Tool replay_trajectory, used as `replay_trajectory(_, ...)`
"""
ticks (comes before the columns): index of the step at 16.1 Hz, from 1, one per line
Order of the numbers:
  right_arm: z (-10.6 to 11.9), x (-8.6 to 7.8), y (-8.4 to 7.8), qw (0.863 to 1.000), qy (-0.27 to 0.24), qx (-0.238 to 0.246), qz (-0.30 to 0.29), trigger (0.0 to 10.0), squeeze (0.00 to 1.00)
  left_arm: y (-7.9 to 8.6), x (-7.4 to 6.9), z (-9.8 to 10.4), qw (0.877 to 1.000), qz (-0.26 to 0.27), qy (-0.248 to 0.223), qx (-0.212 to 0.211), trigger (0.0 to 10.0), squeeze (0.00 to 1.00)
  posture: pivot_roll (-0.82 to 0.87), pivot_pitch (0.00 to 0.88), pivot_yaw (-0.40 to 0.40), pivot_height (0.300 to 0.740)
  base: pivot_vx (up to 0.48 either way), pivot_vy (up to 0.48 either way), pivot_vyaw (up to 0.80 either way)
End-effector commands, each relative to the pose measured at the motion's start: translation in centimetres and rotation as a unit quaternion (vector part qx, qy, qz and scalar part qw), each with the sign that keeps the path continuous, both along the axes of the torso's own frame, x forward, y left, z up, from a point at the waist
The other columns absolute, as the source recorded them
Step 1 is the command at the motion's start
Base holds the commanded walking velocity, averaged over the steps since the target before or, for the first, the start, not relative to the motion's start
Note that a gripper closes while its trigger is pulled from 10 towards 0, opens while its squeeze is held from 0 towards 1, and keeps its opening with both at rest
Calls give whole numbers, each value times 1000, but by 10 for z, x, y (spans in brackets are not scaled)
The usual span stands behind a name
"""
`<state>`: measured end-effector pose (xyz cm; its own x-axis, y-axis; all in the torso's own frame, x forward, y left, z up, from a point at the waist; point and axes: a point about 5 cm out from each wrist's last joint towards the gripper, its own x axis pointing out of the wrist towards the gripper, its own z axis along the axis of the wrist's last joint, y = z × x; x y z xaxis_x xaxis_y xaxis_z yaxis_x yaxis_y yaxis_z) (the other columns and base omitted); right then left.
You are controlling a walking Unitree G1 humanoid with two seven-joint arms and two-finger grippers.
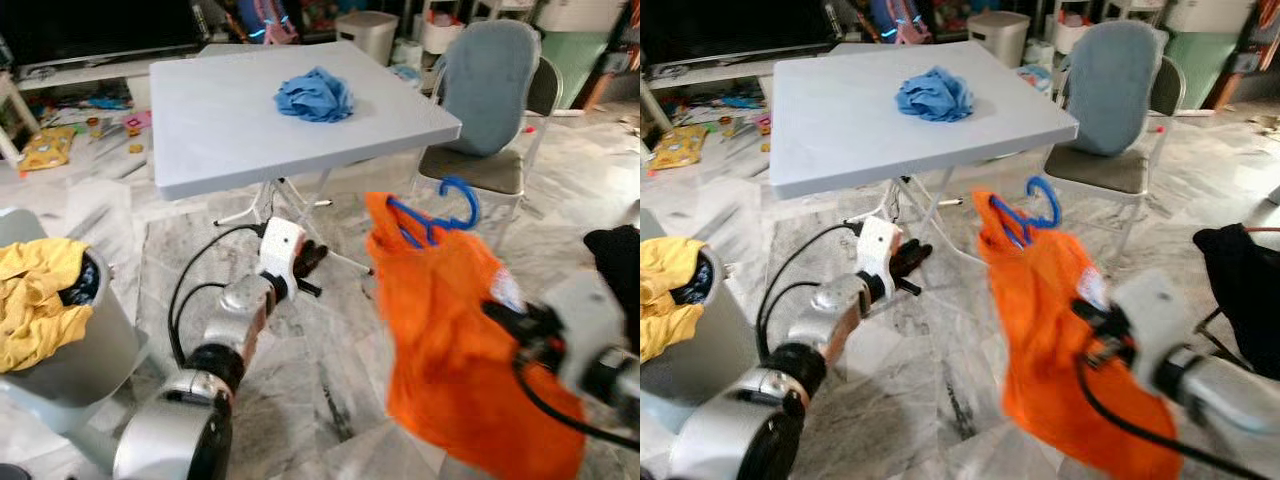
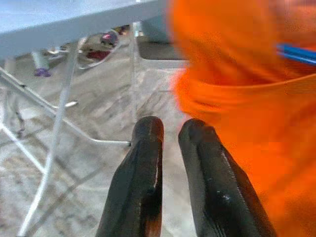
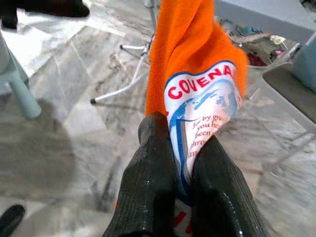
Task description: Hang hanger
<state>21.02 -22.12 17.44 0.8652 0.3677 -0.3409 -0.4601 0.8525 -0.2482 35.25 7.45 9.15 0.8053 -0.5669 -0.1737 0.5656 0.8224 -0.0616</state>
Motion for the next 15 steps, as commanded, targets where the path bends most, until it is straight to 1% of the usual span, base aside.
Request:
replay_trajectory(1,3,3,2,1000,-13,-2,-1,10000,0,-3,0,5,1000,-11,-14,-7,10000,1000,-58,0,12,740,0,0,0)
replay_trajectory(2,0,13,6,1000,-15,8,-16,10000,0,-7,-4,4,999,-19,-23,-14,10000,1000,-56,0,22,740,0,0,0)
replay_trajectory(3,-1,29,11,999,-22,27,-25,10000,0,-14,-8,3,999,-26,-29,-24,10000,1000,-52,0,33,740,0,0,0)
replay_trajectory(4,-2,36,13,999,-22,29,-26,10000,0,-16,-9,4,999,-30,-29,-28,10000,1000,-49,0,40,740,0,0,0)
replay_trajectory(5,-2,36,13,999,-22,29,-26,10000,0,-16,-9,4,999,-30,-29,-28,10000,1000,-49,0,40,740,0,0,0)
replay_trajectory(6,-2,47,15,998,-37,38,-32,10000,0,-19,-9,6,998,-32,-35,-29,10000,1000,-42,0,60,740,0,0,0)
replay_trajectory(7,-3,58,17,996,-57,54,-47,10000,0,-20,-8,7,998,-29,-39,-26,10000,1000,-40,0,63,740,0,0,0)
replay_trajectory(8,-3,62,19,994,-74,55,-54,10000,0,-19,-7,8,998,-24,-43,-25,10000,1000,-38,0,60,740,0,0,0)
replay_trajectory(9,-6,63,22,993,-86,52,-55,10000,0,-17,-6,8,999,-14,-44,-18,10000,1000,-29,0,52,740,0,0,0)
replay_trajectory(10,-11,61,25,994,-86,43,-50,10000,0,-15,-4,10,999,-4,-49,-18,10000,1000,-17,0,37,740,0,0,0)
replay_trajectory(11,-16,53,29,994,-85,43,-58,10000,0,-11,-1,14,998,10,-60,-11,10000,1000,-5,0,21,740,0,0,0)
replay_trajectory(13,-19,42,34,995,-82,41,-46,10000,0,-7,2,17,998,23,-63,-15,10000,1000,-2,0,14,740,0,0,0)
replay_trajectory(14,-25,27,36,996,-66,50,-42,10000,0,-7,3,19,997,24,-65,-27,10000,1000,-13,0,9,740,0,0,0)
replay_trajectory(15,-28,18,38,996,-56,60,-46,10000,0,-8,3,21,997,21,-65,-35,10000,1000,-19,0,9,740,0,0,0)
